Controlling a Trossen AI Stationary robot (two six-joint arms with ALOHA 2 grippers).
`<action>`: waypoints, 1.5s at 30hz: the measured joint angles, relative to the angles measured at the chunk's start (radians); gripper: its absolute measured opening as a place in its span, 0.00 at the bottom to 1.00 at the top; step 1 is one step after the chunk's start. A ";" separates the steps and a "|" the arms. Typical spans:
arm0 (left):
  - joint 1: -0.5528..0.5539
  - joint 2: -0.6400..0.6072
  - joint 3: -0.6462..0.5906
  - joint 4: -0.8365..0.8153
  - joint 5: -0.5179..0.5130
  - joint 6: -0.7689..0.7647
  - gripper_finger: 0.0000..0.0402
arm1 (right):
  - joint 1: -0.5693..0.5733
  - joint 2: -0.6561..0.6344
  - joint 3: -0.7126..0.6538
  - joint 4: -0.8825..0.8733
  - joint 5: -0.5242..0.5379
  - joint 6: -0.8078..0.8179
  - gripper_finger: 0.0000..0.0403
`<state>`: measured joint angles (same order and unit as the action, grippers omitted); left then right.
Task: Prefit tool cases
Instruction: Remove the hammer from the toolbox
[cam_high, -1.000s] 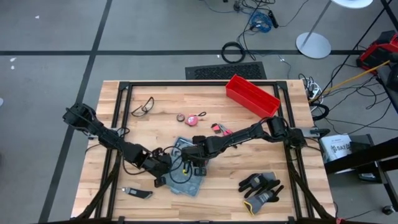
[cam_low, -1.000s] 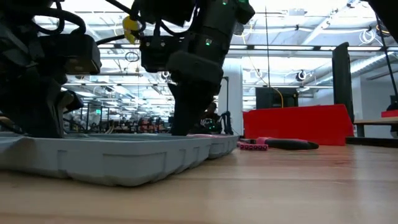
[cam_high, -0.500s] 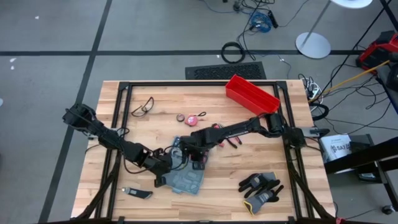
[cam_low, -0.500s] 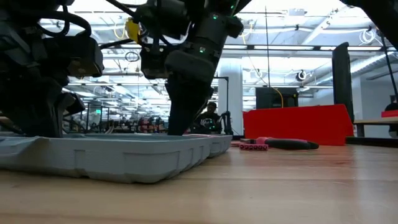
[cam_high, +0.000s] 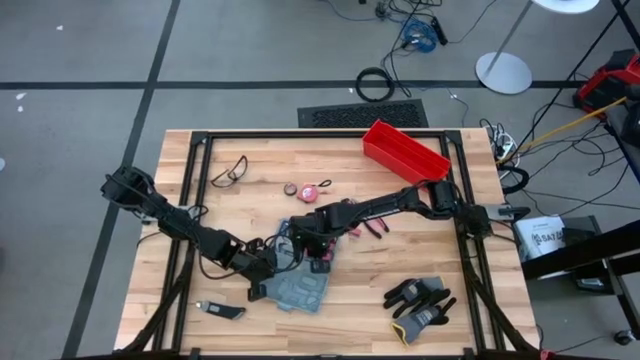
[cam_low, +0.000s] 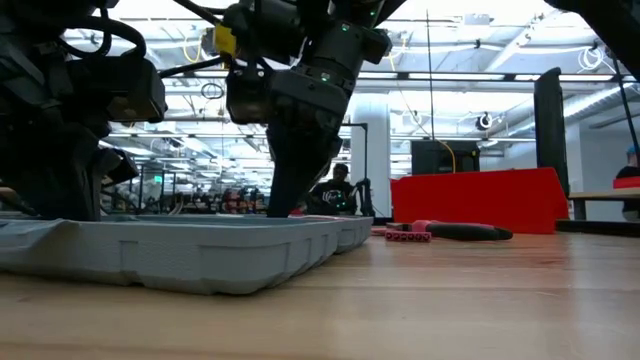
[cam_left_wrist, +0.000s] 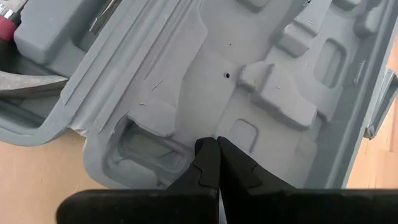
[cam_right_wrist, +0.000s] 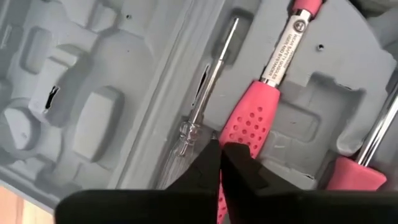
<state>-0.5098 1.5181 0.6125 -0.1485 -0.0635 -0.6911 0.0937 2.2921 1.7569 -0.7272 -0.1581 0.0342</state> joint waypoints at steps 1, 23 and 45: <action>0.000 0.000 0.000 0.000 0.000 0.000 0.00 | 0.000 0.000 0.000 0.003 0.001 -0.016 0.03; 0.027 0.001 -0.001 0.006 0.071 0.038 0.00 | 0.005 0.004 0.048 0.039 0.200 -0.193 0.39; 0.039 0.001 -0.001 0.006 0.078 0.115 0.00 | 0.006 0.045 0.053 0.044 0.130 -0.253 0.07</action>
<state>-0.4713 1.5188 0.6117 -0.1425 0.0140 -0.5766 0.1002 2.3375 1.8095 -0.6836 -0.0282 -0.2193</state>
